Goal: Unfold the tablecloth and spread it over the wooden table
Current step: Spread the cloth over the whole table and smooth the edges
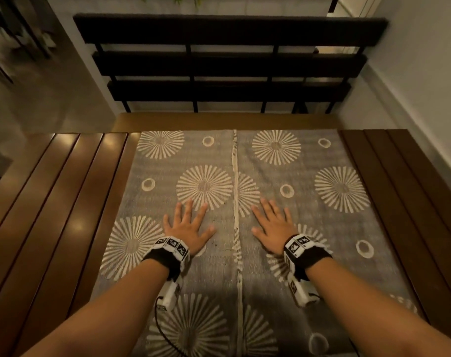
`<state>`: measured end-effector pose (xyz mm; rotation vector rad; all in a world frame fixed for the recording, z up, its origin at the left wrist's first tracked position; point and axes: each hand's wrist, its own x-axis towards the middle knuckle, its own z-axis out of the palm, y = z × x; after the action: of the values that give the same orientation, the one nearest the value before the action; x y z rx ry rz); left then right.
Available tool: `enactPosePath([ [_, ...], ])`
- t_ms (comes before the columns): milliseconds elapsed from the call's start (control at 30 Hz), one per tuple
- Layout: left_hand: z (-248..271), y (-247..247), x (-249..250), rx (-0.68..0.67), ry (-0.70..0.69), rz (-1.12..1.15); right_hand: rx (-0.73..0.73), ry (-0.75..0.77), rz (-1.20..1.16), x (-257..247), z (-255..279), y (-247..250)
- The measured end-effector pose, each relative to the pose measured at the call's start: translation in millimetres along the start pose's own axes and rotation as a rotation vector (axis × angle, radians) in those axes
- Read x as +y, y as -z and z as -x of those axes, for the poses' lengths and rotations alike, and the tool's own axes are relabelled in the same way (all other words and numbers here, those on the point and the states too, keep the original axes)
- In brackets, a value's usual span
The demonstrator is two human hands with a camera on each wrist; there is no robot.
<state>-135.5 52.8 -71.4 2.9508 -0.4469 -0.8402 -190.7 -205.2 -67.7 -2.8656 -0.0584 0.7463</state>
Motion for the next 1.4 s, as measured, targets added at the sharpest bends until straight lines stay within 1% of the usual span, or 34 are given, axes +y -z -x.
enactPosePath([
  [67,-2,2,0,-0.008,0.004,-0.004,0.024,-0.028,0.002,17,6,-5],
  [100,-2,3,0,-0.014,0.007,-0.004,0.038,-0.065,-0.006,30,10,-5],
  [200,-2,4,1,-0.051,0.020,-0.006,0.091,-0.235,-0.075,74,30,0],
  [233,-2,5,1,-0.058,0.026,-0.012,0.100,-0.245,-0.090,84,36,3],
  [267,-2,7,4,-0.063,0.033,-0.024,0.094,-0.222,-0.096,88,41,5],
  [367,-4,21,21,-0.028,0.038,-0.098,0.029,-0.126,-0.051,67,42,8],
  [433,-4,30,41,0.020,-0.012,-0.131,-0.007,-0.100,-0.029,37,36,2],
  [500,-4,34,62,0.043,-0.083,-0.099,0.003,-0.058,-0.018,6,25,-4],
  [567,-1,32,78,0.099,-0.165,-0.040,0.016,-0.004,-0.032,-20,18,-6],
  [633,1,31,91,0.154,-0.288,0.008,0.034,0.032,-0.090,-31,17,-3],
  [700,0,29,101,0.173,-0.422,0.002,0.108,0.018,-0.121,-28,26,-2],
  [767,-4,25,106,0.127,-0.494,-0.093,0.188,-0.061,-0.099,-14,41,-7],
  [833,-9,18,105,0.012,-0.483,-0.222,0.191,-0.186,-0.111,9,64,-18],
  [867,-11,15,103,-0.023,-0.474,-0.260,0.172,-0.251,-0.146,21,78,-26],
  [933,-14,14,101,-0.026,-0.466,-0.288,0.143,-0.378,-0.234,47,108,-42],
  [967,-16,16,102,-0.022,-0.460,-0.289,0.153,-0.445,-0.252,59,124,-51],
  [1100,-21,24,105,-0.077,-0.392,-0.271,0.248,-0.742,-0.252,99,189,-89],
  [1167,-22,25,107,-0.068,-0.356,-0.280,0.281,-0.910,-0.320,110,216,-103],
  [1233,-22,26,108,-0.025,-0.340,-0.333,0.273,-1.077,-0.402,110,225,-108],
  [1267,-22,26,109,-0.015,-0.334,-0.361,0.277,-1.102,-0.390,106,221,-106],
  [1300,-22,27,111,-0.009,-0.332,-0.387,0.296,-1.064,-0.353,101,214,-101],
  [1333,-22,28,113,-0.002,-0.334,-0.410,0.318,-0.962,-0.316,95,205,-99],
  [1367,-22,30,116,0.007,-0.339,-0.427,0.324,-0.823,-0.299,89,197,-95],
  [1400,-22,32,117,0.014,-0.345,-0.436,0.302,-0.702,-0.303,83,193,-93],
])
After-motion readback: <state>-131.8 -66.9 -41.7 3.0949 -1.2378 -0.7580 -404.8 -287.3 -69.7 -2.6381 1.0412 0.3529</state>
